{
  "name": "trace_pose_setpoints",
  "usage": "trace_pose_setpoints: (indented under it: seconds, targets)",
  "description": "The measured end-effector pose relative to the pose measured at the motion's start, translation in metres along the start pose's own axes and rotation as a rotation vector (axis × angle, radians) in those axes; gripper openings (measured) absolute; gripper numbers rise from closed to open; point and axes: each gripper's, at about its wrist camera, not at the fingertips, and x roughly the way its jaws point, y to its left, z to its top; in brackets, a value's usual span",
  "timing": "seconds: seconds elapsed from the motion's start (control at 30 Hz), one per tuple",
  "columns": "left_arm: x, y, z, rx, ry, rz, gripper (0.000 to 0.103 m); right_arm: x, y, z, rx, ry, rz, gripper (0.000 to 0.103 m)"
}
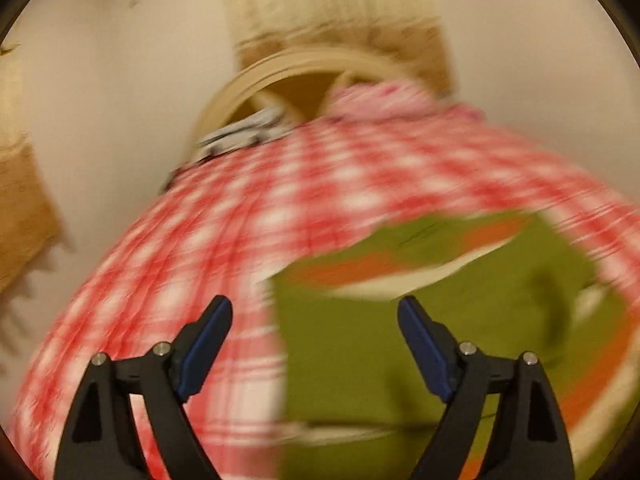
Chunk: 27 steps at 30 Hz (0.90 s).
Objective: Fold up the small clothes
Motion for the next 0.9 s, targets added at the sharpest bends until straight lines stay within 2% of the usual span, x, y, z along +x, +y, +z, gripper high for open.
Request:
trace_pose_setpoints:
  seconds: [0.07,0.13,0.23,0.33,0.43,0.5,0.57,0.67,0.73,0.83,0.9]
  targets:
    - [0.022,0.014,-0.016,-0.041,0.100,0.013,0.087,0.007,0.000,0.027,0.008,-0.006,-0.024,0.084]
    - [0.033,0.021,-0.027,-0.082,0.162,-0.005,0.087,0.024,0.005,0.058,-0.008,-0.032,-0.060,0.084]
    - [0.039,0.020,-0.035,-0.091,0.182,-0.009,0.087,0.060,0.021,0.090,-0.061,-0.011,-0.153,0.084]
    - [0.042,0.017,-0.040,-0.110,0.196,-0.022,0.087,0.105,0.036,0.102,-0.120,0.054,-0.228,0.084]
    - [0.046,0.026,-0.048,-0.134,0.215,-0.039,0.088,0.137,0.038,0.090,-0.156,0.163,-0.306,0.083]
    - [0.049,0.031,-0.051,-0.164,0.228,-0.060,0.088,0.131,0.032,0.079,-0.178,0.182,-0.360,0.083]
    - [0.055,0.040,-0.058,-0.206,0.254,-0.082,0.094,0.112,0.021,0.067,-0.186,0.173,-0.386,0.083]
    - [0.063,0.049,-0.062,-0.267,0.288,-0.135,0.095,0.079,-0.005,0.042,-0.210,0.197,-0.467,0.083]
    - [0.063,0.053,-0.064,-0.302,0.291,-0.158,0.095,0.058,-0.028,0.026,-0.179,0.213,-0.520,0.083]
    - [0.058,0.053,-0.066,-0.312,0.273,-0.159,0.095,0.033,-0.045,0.018,-0.124,0.197,-0.503,0.083]
    - [0.057,0.053,-0.066,-0.311,0.270,-0.152,0.095,0.017,-0.050,0.023,-0.055,0.123,-0.399,0.083]
